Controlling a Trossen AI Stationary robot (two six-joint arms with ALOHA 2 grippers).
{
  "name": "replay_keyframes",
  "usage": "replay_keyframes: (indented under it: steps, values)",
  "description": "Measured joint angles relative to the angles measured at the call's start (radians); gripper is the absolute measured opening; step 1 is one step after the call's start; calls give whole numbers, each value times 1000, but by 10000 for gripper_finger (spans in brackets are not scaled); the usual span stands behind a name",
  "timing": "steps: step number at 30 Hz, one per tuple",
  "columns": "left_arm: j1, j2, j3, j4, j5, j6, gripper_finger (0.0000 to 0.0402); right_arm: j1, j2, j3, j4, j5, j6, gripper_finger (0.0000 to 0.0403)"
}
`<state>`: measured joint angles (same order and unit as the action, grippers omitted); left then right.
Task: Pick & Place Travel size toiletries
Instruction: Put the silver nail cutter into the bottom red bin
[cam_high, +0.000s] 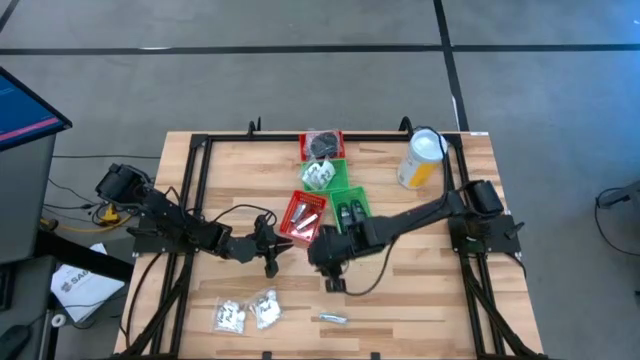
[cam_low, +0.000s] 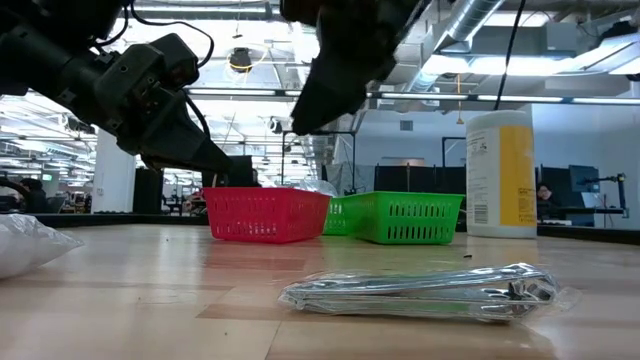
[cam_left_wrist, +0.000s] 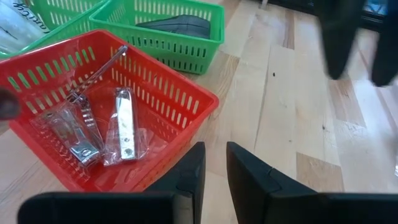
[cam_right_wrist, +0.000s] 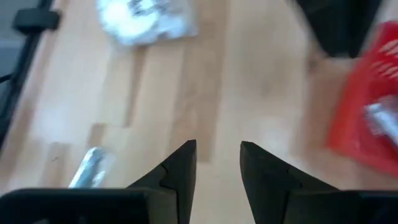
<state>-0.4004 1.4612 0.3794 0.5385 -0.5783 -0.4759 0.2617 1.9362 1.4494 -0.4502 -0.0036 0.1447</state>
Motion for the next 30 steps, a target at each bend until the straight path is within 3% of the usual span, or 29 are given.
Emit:
replay_keyframes:
  steps: [12,23,30]
  values:
    - [0,0,0,9,80,-12,58,190,0,0,-25,13,149,112]
    - [-9,0,0,76,80,-90,58,344,0,-3,-28,124,293,111]
    - [-39,0,0,97,80,-112,58,411,1,-85,11,207,437,111]
